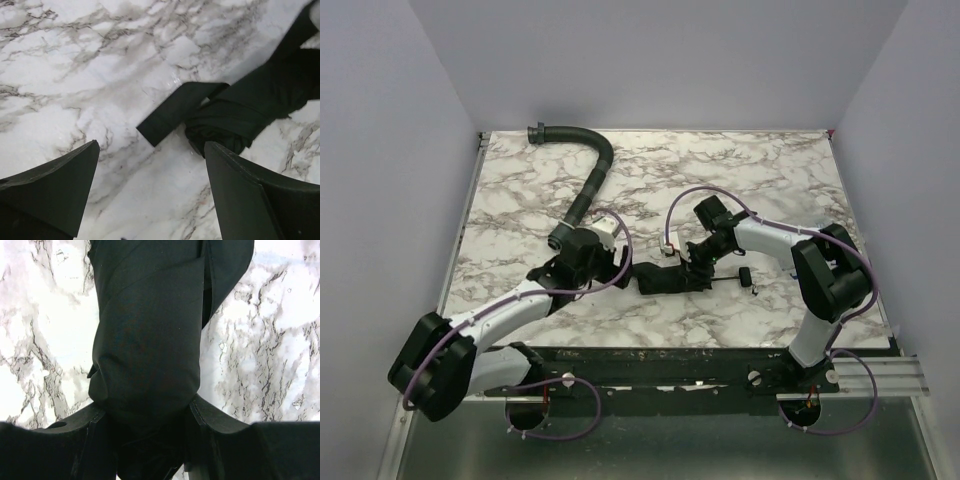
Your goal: Put away the umbrella
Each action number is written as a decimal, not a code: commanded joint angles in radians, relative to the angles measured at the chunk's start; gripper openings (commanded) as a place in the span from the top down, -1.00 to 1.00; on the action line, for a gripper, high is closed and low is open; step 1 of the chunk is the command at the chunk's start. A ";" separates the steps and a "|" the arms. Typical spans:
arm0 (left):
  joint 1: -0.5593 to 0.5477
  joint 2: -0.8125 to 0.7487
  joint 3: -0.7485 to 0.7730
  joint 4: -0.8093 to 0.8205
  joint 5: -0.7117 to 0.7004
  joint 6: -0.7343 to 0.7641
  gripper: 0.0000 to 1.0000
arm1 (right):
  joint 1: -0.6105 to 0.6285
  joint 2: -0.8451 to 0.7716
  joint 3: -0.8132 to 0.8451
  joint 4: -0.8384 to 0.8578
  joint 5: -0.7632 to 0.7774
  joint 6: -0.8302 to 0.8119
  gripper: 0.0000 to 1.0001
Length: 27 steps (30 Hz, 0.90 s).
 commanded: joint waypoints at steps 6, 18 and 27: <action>0.260 0.292 0.172 0.141 0.583 -0.233 -0.59 | 0.013 0.130 -0.085 0.000 0.277 -0.088 0.72; 0.312 0.635 0.448 -0.155 0.782 -0.154 -0.34 | 0.015 0.127 -0.088 -0.017 0.271 -0.094 0.72; 0.313 0.764 0.561 -0.395 0.784 -0.036 -0.03 | 0.016 0.138 -0.081 -0.021 0.268 -0.090 0.72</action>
